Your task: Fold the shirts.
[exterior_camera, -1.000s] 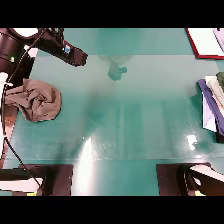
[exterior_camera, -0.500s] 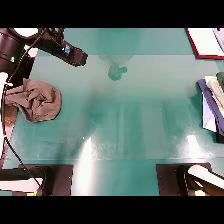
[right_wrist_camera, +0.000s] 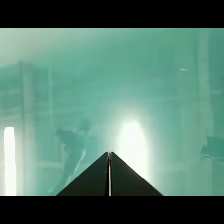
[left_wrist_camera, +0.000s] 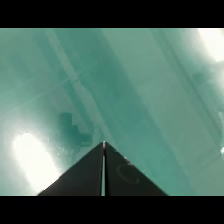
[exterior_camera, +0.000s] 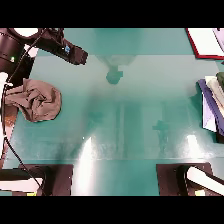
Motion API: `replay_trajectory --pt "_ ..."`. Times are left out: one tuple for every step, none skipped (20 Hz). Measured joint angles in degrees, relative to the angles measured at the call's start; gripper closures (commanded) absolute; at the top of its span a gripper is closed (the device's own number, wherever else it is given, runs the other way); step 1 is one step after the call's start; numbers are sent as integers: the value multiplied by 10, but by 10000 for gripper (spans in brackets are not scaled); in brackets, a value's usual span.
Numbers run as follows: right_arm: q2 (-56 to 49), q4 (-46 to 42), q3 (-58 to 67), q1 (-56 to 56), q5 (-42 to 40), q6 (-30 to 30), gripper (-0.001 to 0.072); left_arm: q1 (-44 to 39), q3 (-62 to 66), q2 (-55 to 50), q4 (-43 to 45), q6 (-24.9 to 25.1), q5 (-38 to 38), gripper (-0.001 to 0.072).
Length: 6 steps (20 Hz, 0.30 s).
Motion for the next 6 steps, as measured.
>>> replay_trajectory --pt "0 0 0 10 0 0 696 0 0 0 0 0 1 677" --pt "0 0 1 20 0 0 696 0 0 0 0 0 1 677" --pt "0 2 1 27 0 0 696 0 0 0 0 0 1 677" --pt "0 1 1 32 0 0 696 0 0 0 0 0 1 677" --pt "0 2 1 36 0 0 696 0 0 0 0 0 2 677" --pt "0 2 1 39 0 0 696 0 0 0 0 0 2 677"
